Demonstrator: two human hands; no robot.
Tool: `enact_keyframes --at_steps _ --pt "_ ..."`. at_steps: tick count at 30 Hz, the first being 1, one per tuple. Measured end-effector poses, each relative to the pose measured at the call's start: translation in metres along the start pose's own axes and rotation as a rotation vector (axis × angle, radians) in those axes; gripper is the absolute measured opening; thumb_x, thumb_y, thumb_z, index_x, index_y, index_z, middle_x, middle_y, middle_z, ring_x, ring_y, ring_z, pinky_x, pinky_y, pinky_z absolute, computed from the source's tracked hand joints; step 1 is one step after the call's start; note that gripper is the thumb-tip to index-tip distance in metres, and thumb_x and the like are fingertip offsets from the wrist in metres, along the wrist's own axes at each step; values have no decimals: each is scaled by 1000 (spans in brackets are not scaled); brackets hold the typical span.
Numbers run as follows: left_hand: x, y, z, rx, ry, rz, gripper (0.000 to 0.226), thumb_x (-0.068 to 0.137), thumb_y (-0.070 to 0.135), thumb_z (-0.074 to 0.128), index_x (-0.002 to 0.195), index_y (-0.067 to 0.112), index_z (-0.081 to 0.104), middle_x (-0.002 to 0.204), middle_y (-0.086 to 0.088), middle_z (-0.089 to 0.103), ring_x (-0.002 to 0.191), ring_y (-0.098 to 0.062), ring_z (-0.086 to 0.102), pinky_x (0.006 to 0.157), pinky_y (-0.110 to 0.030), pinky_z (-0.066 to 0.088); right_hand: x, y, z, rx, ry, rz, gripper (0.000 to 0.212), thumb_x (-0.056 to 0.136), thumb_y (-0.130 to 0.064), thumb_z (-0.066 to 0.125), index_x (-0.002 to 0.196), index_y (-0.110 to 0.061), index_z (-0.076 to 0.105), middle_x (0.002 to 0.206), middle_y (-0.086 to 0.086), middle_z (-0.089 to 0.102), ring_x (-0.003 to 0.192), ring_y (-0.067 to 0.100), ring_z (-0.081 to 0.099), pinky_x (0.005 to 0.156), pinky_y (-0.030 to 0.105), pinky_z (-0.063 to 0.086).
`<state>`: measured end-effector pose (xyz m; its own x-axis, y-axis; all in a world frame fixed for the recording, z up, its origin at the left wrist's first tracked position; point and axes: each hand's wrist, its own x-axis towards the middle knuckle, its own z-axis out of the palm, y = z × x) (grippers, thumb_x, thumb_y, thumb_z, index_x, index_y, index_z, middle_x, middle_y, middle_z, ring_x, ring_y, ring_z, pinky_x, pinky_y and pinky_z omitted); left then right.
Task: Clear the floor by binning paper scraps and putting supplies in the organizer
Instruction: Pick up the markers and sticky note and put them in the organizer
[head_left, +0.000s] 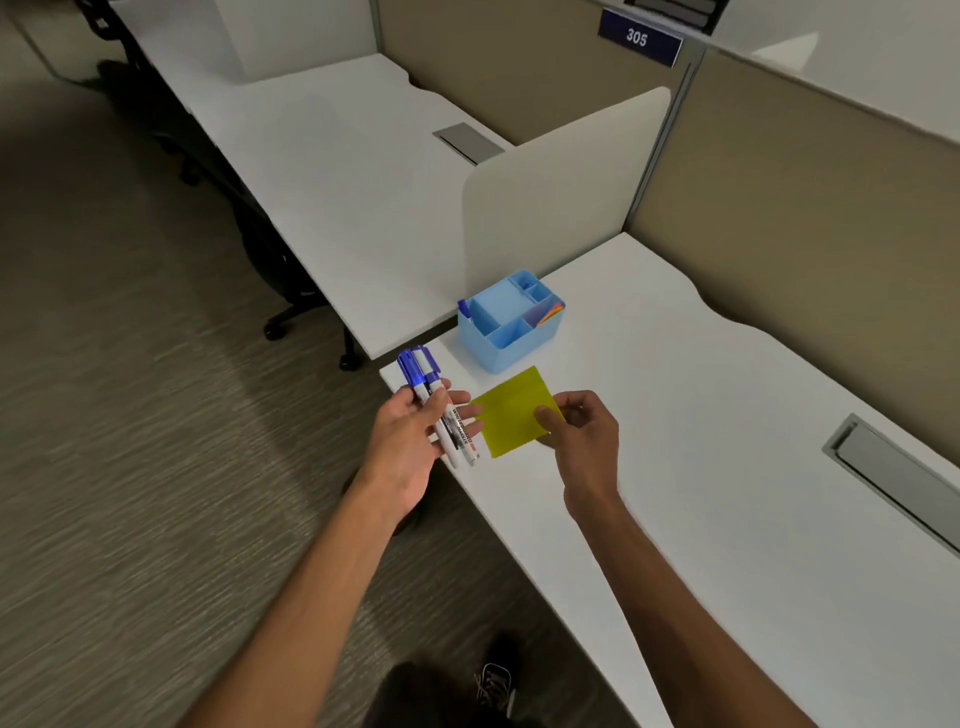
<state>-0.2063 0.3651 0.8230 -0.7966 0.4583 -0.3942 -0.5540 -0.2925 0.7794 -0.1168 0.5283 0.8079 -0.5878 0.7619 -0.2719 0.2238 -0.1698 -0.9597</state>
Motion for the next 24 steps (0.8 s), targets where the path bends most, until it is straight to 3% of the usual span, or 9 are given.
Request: enact_keyframes --at_steps 3,8,12,15,20,24 --pt "25 -1 18 73 13 -20 32 100 12 56 131 4 54 110 -17 75 107 -33 73 96 -50 56 26 -8 -5 21 72 24 13 89 -14 72 87 -22 62 90 -1 69 86 18 68 67 26 57" --pt "74 2 39 133 -10 -39 31 99 15 58 130 10 57 111 -13 76 107 -30 73 93 -45 59 73 -12 -5 132 119 79 15 89 -8 72 87 -18 61 90 5 72 83 20 71 65 30 59" --pt "120 5 53 163 -23 -56 27 98 15 60 125 13 59 112 -15 75 106 -31 73 93 -47 58 116 -11 4 174 166 88 23 88 -4 71 92 -24 59 88 0 73 76 12 73 58 26 60" --pt "157 5 61 181 -28 -84 31 99 13 59 130 9 56 112 -16 73 105 -32 73 92 -47 59 152 -8 13 152 212 84 27 88 -2 70 101 -23 61 85 -5 71 68 9 74 57 24 59" --pt "215 3 72 255 -56 -148 30 99 14 58 128 8 56 113 -15 72 105 -33 73 93 -47 59 215 -4 34 53 345 76 24 87 -2 68 103 -16 58 81 5 71 58 12 74 61 34 63" --pt "253 1 79 277 -46 -195 32 99 14 59 130 6 55 116 -18 72 104 -32 74 91 -45 60 258 -1 55 -32 417 40 16 87 -6 62 98 -16 55 81 7 69 56 18 74 50 25 58"
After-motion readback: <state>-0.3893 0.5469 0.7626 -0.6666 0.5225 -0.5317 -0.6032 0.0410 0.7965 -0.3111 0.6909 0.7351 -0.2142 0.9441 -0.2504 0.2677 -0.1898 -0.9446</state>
